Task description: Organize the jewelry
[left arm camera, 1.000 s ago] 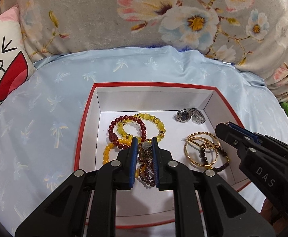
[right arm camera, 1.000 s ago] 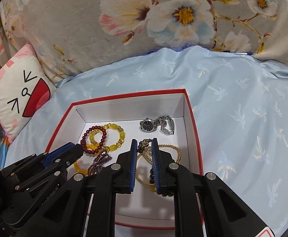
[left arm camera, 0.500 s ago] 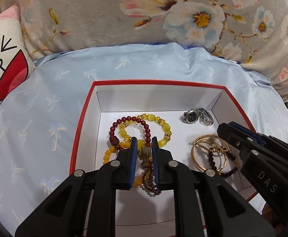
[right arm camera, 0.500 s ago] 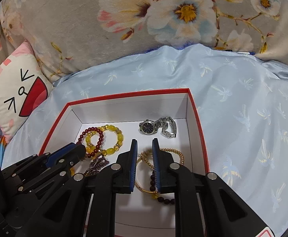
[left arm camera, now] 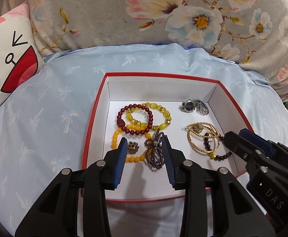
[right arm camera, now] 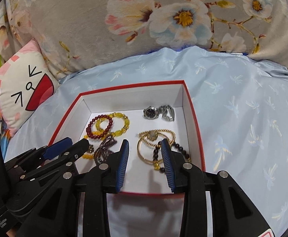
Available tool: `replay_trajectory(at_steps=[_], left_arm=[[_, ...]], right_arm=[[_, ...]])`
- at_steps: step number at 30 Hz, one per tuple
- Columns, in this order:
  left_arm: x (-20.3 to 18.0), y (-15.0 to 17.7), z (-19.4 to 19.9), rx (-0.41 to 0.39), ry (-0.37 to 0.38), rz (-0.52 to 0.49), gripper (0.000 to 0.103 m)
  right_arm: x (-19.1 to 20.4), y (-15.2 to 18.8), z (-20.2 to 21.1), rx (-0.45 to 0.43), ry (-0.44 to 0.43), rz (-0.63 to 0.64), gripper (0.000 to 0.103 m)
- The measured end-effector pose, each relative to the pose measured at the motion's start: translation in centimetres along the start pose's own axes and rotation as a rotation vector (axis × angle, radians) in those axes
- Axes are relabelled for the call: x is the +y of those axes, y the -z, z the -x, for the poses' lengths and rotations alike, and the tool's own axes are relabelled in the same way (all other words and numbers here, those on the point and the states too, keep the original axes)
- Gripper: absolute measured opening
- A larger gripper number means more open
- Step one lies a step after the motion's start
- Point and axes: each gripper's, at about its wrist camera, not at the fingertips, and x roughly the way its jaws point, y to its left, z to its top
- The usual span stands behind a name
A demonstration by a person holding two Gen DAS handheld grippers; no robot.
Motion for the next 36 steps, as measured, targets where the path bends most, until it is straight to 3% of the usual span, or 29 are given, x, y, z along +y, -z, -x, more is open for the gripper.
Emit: replay_trajectory(at_steps=[10, 17, 27, 31, 36], left_arm=[[-1.0, 1.6, 2.5, -0.007, 0.006, -0.01, 0.034], [-1.7, 2.5, 4.3, -0.032, -0.034, -0.034, 0.035], [-1.6, 3.2, 5.7, -0.01, -0.076, -0.022, 0.036], [-1.3, 3.5, 6.1, -0.007, -0.105, -0.003, 0.049], [-0.9, 3.7, 6.6, -0.013, -0.118, 0.015, 0.057]], right_arm=[[0.9, 1.9, 2.7, -0.015, 0.013, 0.01, 0.034], [1.3, 2.9, 4.3, -0.02, 0.05, 0.013, 0.034], [1.6, 3.5, 6.0, -0.026, 0.1, 0.011, 0.043], [1.5, 3.6, 6.3, -0.029, 0.128, 0.009, 0.047], [1.0, 3.7, 6.7, -0.034, 0.141, -0.013, 0.059]])
